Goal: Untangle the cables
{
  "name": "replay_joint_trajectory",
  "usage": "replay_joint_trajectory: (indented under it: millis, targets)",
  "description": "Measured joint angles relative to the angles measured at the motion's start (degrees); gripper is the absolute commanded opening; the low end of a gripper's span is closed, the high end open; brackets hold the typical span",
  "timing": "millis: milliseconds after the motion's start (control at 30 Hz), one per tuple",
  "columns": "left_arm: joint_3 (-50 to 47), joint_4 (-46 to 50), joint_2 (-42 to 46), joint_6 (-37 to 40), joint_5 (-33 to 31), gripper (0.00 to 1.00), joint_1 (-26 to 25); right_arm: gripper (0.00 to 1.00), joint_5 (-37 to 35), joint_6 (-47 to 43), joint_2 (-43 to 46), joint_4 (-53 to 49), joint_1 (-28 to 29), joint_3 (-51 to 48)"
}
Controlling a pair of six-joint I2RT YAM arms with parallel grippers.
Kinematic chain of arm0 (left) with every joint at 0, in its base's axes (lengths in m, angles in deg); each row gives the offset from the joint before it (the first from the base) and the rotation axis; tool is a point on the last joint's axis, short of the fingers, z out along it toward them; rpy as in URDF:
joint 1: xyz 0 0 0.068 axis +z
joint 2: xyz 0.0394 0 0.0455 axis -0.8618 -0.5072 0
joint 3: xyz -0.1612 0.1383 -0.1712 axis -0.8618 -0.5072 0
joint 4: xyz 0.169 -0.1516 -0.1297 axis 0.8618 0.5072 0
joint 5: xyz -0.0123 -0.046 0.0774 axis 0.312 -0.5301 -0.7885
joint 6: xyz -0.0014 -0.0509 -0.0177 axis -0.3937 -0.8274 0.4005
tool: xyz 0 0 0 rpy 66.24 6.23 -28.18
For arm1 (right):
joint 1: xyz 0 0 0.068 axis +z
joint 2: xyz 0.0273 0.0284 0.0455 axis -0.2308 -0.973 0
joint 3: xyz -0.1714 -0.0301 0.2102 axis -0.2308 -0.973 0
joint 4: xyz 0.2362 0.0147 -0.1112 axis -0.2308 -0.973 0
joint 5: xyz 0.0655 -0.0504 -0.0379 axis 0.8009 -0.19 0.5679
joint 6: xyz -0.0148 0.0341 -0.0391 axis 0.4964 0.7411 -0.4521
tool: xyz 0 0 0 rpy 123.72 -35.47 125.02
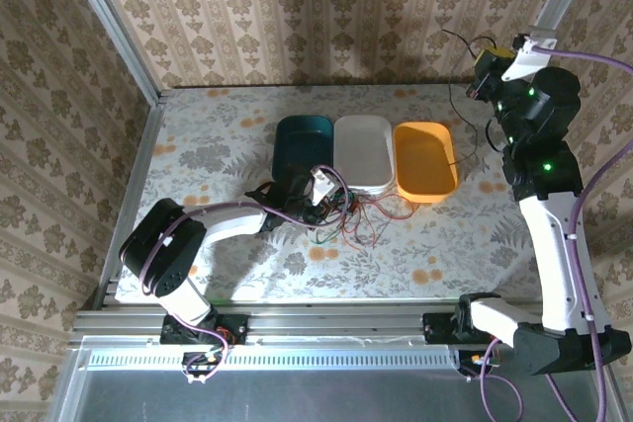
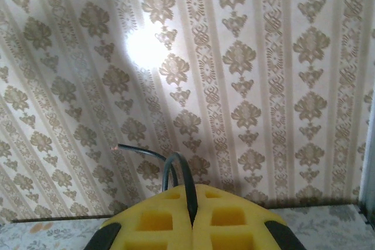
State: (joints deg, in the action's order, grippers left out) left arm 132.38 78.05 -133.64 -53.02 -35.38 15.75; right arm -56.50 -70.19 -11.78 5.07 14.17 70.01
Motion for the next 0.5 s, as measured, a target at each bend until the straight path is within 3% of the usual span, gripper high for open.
replay_joint_trajectory:
  millis: [233, 500]
  targets:
    - [0.00, -0.11, 0.00, 0.00, 0.20, 0.00, 0.00, 0.00, -0.35, -0.98, -1.64, -0.09, 0.24, -0.13]
    - [0.00, -0.15, 0.00, -0.02, 0.39, 0.00, 0.00, 0.00, -3.26, 2.73, -1.99, -2.12, 2.12, -11.98]
